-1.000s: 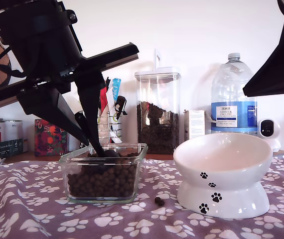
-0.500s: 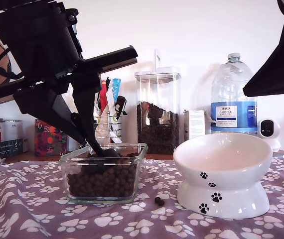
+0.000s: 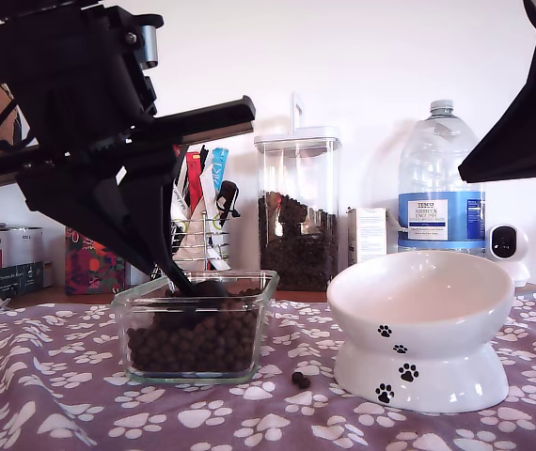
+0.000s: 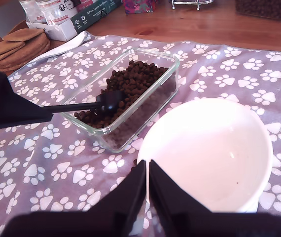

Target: Measure one spoon of cat food and pour it into the food bowl

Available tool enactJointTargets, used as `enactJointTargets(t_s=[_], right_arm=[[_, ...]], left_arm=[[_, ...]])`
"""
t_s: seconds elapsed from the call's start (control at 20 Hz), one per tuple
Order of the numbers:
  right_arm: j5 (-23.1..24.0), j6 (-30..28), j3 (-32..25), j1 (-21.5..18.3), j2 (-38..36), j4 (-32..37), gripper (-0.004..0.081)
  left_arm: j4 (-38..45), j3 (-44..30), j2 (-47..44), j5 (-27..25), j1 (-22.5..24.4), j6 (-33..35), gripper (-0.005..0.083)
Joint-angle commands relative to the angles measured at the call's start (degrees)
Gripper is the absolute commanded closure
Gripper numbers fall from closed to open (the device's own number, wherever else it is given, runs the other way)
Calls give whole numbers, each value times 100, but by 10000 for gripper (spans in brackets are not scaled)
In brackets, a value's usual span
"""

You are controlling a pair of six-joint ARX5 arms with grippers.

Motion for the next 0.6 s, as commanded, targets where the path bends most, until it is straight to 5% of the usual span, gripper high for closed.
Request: enactJointTargets(t_s=[0.0, 0.55], right_arm=[[-11, 7, -35, 26, 35, 20, 765], [-9, 7, -35, 26, 33, 17, 765]], left_arm=[[11, 59, -160, -59, 4, 201, 795], [74, 70, -236, -872, -304, 2977, 795]])
